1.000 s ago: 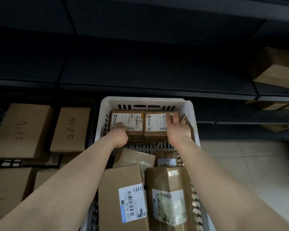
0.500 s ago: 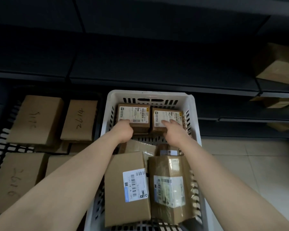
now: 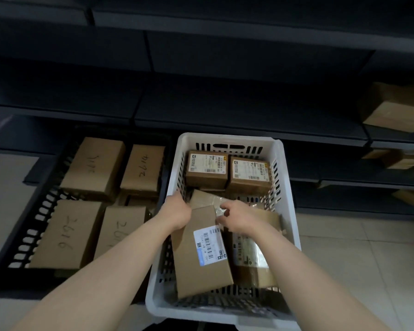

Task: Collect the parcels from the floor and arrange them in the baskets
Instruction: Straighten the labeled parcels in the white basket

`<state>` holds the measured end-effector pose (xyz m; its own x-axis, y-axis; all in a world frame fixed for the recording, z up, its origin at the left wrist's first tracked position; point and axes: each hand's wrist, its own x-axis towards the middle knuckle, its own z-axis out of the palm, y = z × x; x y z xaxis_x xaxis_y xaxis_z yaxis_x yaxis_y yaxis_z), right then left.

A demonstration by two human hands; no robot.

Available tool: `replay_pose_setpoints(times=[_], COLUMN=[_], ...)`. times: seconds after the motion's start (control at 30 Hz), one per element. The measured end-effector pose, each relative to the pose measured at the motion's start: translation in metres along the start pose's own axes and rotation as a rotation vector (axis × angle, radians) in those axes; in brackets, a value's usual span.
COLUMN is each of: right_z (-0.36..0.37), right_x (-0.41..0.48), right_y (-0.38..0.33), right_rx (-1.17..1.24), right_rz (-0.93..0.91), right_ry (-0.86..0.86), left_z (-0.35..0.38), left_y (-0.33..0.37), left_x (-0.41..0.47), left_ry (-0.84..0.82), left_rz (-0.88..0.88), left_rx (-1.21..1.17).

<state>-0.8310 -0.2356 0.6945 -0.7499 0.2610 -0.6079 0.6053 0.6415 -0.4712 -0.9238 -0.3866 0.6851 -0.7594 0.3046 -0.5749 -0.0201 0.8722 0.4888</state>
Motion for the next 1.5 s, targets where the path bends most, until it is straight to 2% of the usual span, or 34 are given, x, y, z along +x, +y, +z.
replay_pose_setpoints(times=[0.2,0.37,0.47,0.67,0.8,0.9,1.17,1.23,1.3,1.4,1.5], right_z=[0.020,0.030,0.030,0.011,-0.005,-0.011,-0.028,-0.030,-0.029,-0.029,-0.035], right_x=[-0.020,-0.032,-0.033,-0.027,-0.014,0.000,0.031,0.034,0.039,0.041,0.043], right_y=[-0.003,-0.003,-0.003,-0.004,-0.003,0.002,0.002,-0.001,-0.002,-0.004,-0.002], right_rx=[0.093,0.078,0.108,0.282,0.449,0.405,0.135,0.115,0.183,0.325,0.348], right_rz=[0.048,0.079,0.105,0.096,0.125,0.130,0.122,0.097,0.091,0.110,0.097], right_ry=[-0.052,-0.100,-0.041,0.135,0.140,0.170,0.225,0.192,0.161,0.133,0.154], left_z=[-0.001,0.003,-0.001,-0.015,-0.024,-0.025,-0.030,-0.027,-0.023,-0.019,-0.023], left_y=[-0.019,-0.017,-0.013,0.001,0.019,0.022,0.003,-0.001,-0.004,-0.004,0.005], left_x=[-0.027,-0.040,-0.042,-0.032,-0.024,-0.010,-0.009,-0.012,-0.016,-0.014,-0.012], left_ry=[-0.001,-0.068,-0.022,0.060,-0.086,-0.222,-0.054,-0.140,-0.256,-0.336,-0.299], left_rz=[-0.046,-0.168,-0.122,0.058,0.124,0.104,-0.188,-0.309,-0.383,-0.370,-0.348], left_rx=[0.062,-0.208,-0.272,-0.225,-0.299,-0.345,0.047,-0.019,-0.187,-0.206,-0.223])
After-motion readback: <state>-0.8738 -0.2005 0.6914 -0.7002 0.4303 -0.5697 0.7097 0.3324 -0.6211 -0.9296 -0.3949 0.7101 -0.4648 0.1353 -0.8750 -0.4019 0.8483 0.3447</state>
